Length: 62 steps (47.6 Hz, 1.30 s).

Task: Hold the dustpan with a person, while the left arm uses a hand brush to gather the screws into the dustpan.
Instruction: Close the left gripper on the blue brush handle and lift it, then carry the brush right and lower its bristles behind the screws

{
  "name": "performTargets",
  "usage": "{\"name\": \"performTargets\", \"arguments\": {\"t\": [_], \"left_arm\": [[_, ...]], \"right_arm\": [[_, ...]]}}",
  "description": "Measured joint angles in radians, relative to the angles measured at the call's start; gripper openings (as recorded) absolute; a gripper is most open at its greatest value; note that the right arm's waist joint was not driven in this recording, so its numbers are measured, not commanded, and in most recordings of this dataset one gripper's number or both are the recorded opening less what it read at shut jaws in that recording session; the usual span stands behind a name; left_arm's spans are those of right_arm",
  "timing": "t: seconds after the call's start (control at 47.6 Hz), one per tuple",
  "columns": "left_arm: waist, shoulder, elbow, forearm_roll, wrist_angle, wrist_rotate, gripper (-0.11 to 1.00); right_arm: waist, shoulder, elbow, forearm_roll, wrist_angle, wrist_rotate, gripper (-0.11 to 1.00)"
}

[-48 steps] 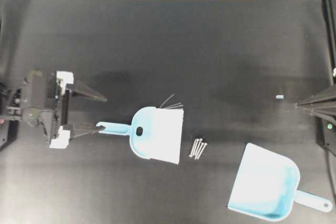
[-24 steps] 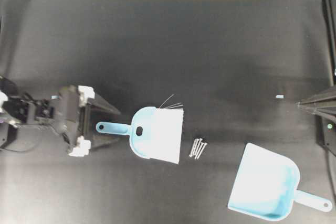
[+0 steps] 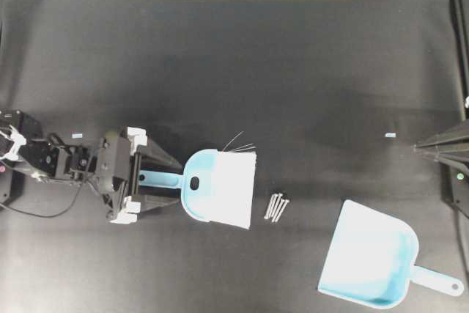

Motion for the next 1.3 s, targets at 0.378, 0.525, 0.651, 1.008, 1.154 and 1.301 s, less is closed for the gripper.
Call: {"name": "performTargets", "arguments": {"t": [0.378, 0.525, 0.651, 1.008, 1.154, 1.301], "left_arm": [[-0.008, -0.071, -0.014, 0.006, 0.127, 0.037, 0.31], [0.008, -0.152, -0.044, 0.005, 0.296, 0.058, 0.3], [0.017, -0.242, -0.092, 0.005, 0.483, 0.095, 0.3], [0.018, -0.471, -0.288, 0.003, 1.039, 0.207, 0.31], [0.023, -0.474, -0.399, 0.003, 1.238, 0.255, 0.31], [0.025, -0.417, -0.571, 0.003, 1.578, 0.345, 0.31]], "right_arm": [[0.0, 0.0, 0.023, 0.0, 0.074, 0.0, 0.0], [0.0, 0.0, 0.031, 0.0, 0.074, 0.0, 0.0], [0.0, 0.0, 0.06, 0.0, 0.083, 0.008, 0.0], [0.0, -0.002, 0.083, 0.002, 0.08, 0.02, 0.0], [0.0, -0.002, 0.083, 0.002, 0.08, 0.02, 0.0], [0.0, -0.002, 0.081, 0.002, 0.08, 0.02, 0.0]]}}
